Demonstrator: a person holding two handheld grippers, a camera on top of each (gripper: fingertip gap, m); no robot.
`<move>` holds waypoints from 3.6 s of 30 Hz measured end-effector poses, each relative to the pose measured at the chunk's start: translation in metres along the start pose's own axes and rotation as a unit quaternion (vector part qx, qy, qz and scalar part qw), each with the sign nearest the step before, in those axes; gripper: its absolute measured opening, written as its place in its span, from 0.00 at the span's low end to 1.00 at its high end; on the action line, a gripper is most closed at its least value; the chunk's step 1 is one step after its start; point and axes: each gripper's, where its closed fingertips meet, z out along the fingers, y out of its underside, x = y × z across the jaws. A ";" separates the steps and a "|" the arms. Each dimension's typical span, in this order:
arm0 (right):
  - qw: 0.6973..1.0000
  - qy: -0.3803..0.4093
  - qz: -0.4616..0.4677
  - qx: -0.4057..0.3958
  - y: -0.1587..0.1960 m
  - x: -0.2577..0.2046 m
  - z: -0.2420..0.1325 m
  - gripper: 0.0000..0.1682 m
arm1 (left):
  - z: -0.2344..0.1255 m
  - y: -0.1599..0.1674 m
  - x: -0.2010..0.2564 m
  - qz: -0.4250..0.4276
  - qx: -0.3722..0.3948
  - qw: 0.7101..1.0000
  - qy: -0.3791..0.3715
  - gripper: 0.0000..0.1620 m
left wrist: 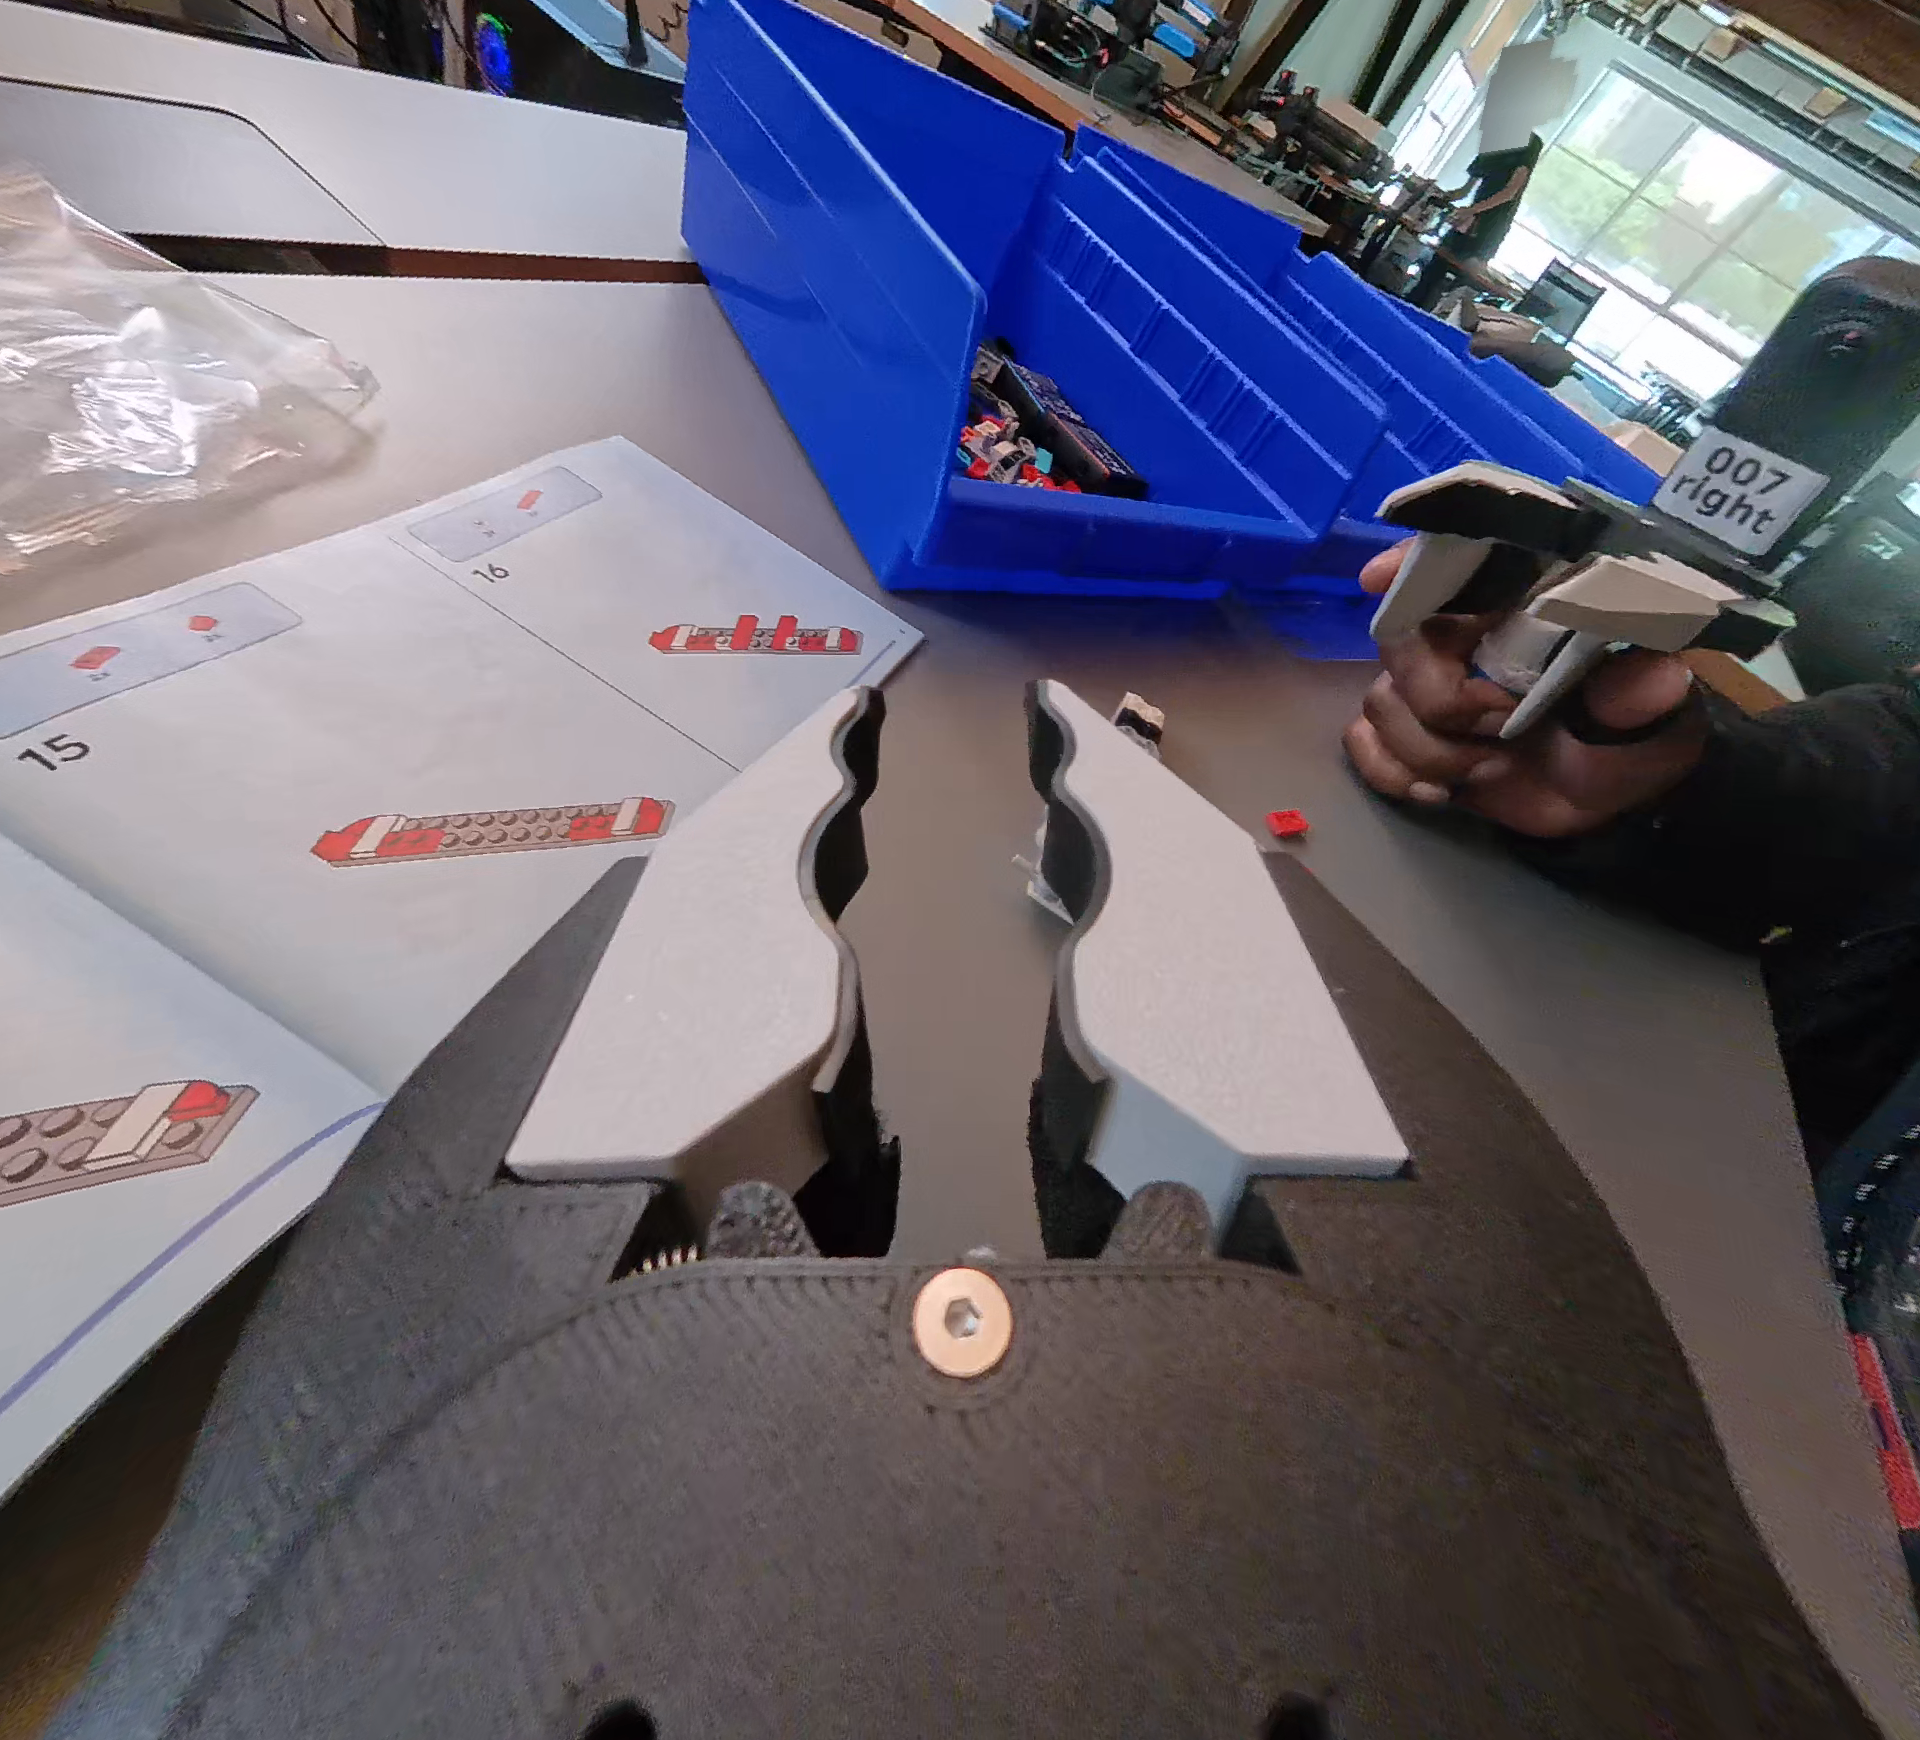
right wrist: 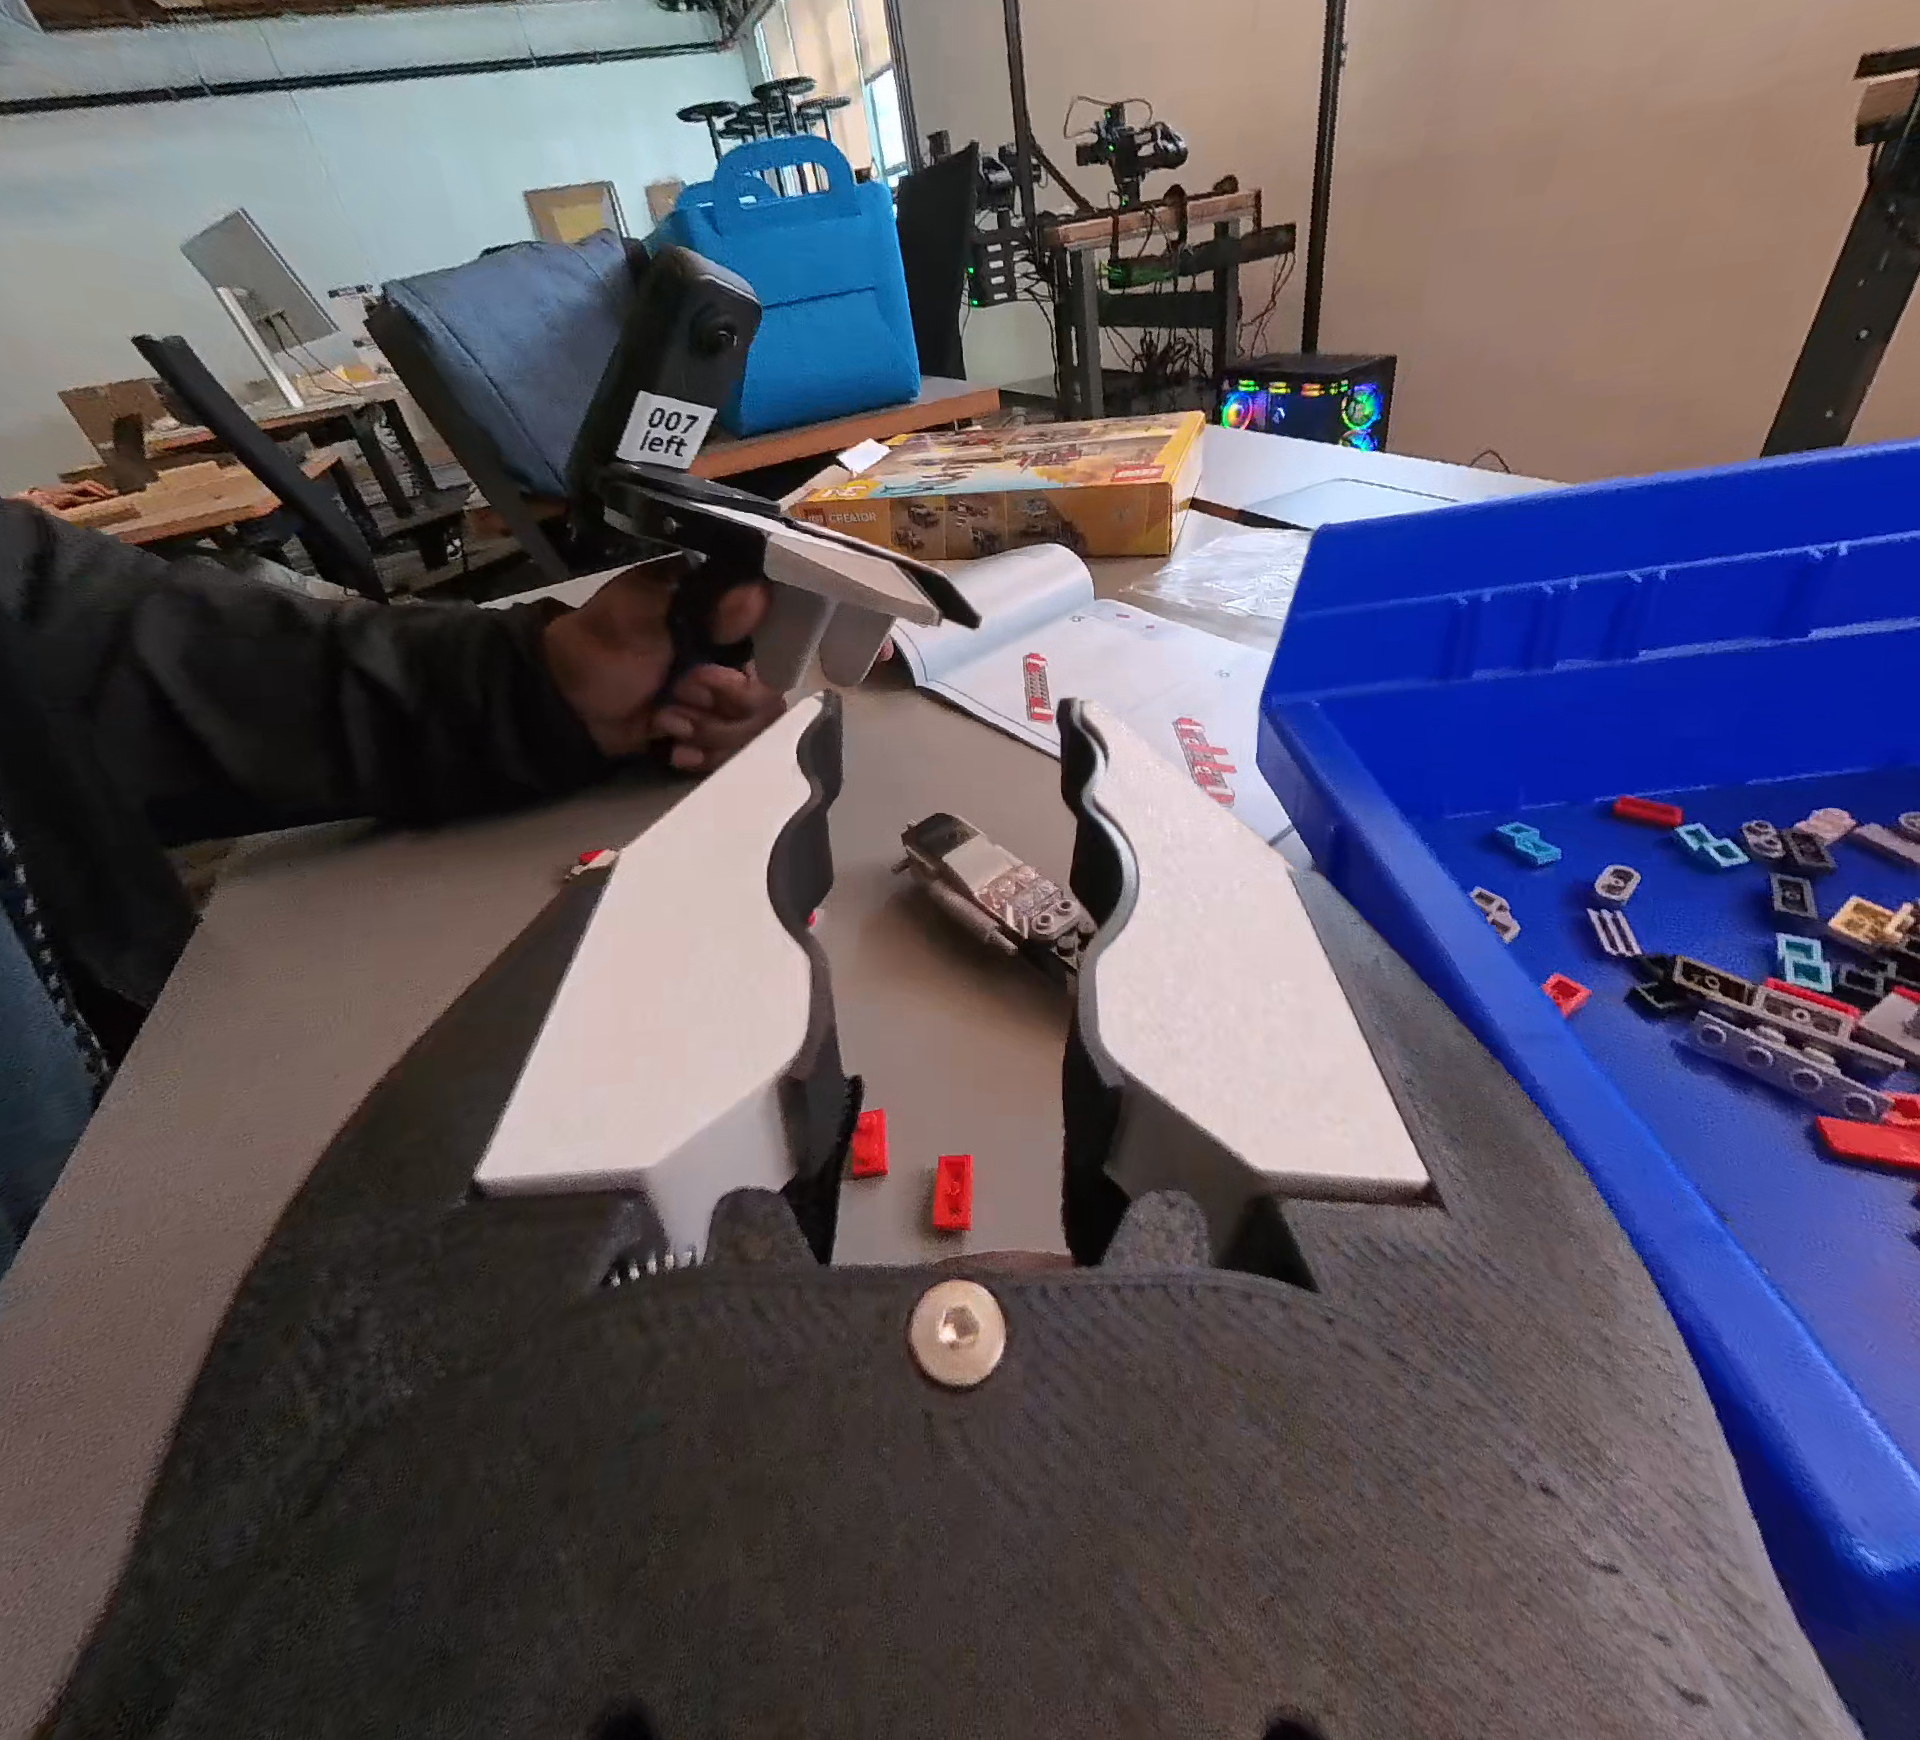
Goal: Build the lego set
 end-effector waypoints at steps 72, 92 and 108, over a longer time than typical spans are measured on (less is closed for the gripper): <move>0.990 -0.016 0.092 0.108 -0.025 0.019 -0.023 0.22 | -0.006 -0.005 -0.024 0.064 0.016 0.985 -0.159 0.17; 0.990 -0.033 0.102 0.093 -0.022 0.016 -0.020 0.22 | -0.006 -0.003 -0.031 0.063 0.010 0.981 -0.185 0.17; 0.990 -0.036 0.105 0.087 -0.020 0.016 -0.018 0.22 | -0.004 -0.001 -0.032 0.060 0.002 0.980 -0.189 0.17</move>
